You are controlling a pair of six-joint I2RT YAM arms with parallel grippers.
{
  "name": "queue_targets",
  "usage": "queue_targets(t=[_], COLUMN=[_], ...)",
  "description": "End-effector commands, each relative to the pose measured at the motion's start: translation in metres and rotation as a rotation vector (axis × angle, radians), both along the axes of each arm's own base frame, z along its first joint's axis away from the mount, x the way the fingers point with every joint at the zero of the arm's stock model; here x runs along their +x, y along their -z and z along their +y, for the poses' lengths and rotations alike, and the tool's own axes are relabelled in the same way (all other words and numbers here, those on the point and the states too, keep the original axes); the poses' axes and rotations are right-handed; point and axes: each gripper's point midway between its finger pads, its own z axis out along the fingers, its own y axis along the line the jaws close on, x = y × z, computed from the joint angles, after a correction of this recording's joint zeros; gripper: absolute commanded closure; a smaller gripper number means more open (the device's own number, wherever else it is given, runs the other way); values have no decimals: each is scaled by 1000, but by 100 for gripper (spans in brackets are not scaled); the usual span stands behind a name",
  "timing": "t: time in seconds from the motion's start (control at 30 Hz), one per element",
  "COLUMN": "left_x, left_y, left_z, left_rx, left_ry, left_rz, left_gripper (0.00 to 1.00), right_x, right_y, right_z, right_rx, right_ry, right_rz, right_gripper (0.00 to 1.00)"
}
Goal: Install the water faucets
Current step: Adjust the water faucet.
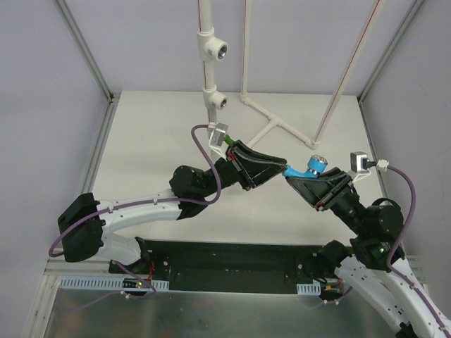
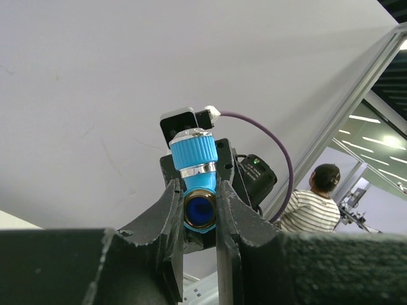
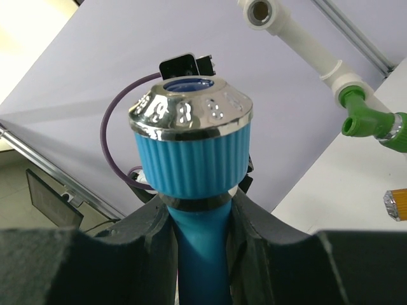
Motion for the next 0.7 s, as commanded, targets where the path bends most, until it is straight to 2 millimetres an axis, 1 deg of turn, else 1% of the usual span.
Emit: queue_targets(t=[0.0,0.3,0.67], left_x=[-23,-34,-47], left_y=[-12,3,18], left_z=[3,1,-4], left_rx=[-51,-39,-21], left_ry=[91,109,130], left_rz=[-40,-12,12], left_gripper=[100,100,100], right_x=[1,5,3], right_y=[-22,-38,-50], right_z=[-17,-26,-36], right_rx=[24,24,37], right_ry=[96,161,212], right_rz=[-55,-96,-134], right_gripper=[100,100,100])
